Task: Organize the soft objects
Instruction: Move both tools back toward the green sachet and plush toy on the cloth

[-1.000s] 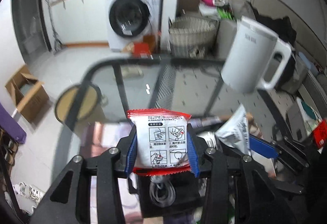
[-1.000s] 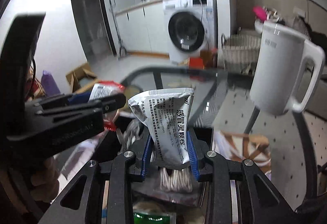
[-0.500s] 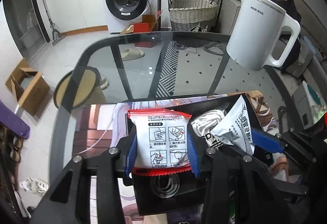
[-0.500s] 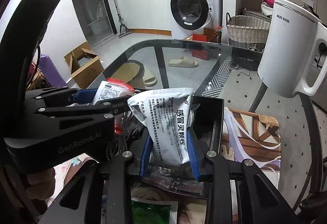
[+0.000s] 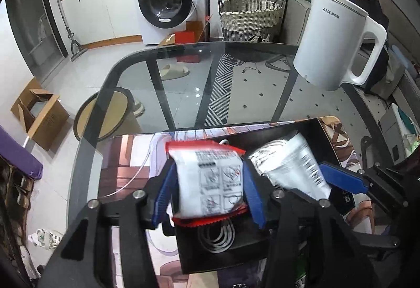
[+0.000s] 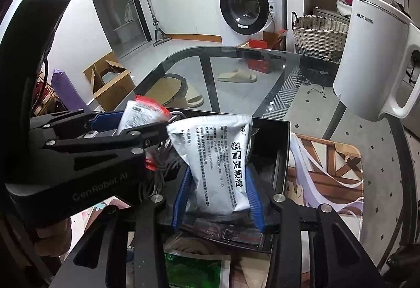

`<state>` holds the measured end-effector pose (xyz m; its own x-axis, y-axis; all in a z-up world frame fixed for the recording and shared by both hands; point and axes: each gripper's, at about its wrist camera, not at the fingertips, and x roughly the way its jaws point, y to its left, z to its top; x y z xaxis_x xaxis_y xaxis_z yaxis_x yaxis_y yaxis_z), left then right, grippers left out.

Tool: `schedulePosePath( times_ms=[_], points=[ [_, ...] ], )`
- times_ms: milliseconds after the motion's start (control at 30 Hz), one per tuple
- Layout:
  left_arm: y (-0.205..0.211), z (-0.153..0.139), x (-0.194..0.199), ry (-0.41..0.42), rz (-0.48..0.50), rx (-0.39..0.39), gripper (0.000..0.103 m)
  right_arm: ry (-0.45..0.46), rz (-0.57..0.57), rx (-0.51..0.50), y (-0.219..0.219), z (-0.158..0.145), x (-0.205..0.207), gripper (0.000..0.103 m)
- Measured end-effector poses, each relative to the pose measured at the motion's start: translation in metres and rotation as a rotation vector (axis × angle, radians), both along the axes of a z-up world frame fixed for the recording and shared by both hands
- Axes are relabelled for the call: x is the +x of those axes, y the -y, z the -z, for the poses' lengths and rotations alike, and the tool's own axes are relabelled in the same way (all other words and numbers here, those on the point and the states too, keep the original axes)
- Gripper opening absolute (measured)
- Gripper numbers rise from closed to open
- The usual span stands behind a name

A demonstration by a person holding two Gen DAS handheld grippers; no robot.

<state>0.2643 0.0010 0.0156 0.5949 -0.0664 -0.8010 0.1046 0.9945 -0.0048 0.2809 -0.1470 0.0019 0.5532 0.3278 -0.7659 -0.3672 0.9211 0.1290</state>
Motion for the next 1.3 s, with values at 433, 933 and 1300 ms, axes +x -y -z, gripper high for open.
schedulePosePath(
  times_ms=[433,933,1300],
  points=[
    [-0.003,-0.014,-0.011,0.041,0.002,-0.029,0.061,0.018,-0.003,0.011,0.0,-0.007,-0.008,0.047],
    [0.0,-0.043,-0.074,0.133,0.093,0.014,0.063,0.049,-0.088,0.016,0.009,-0.032,-0.057,0.052],
    [0.003,-0.009,-0.108,0.025,0.15,-0.025,0.068,-0.033,-0.168,-0.041,0.008,-0.005,-0.087,0.062]
  ],
)
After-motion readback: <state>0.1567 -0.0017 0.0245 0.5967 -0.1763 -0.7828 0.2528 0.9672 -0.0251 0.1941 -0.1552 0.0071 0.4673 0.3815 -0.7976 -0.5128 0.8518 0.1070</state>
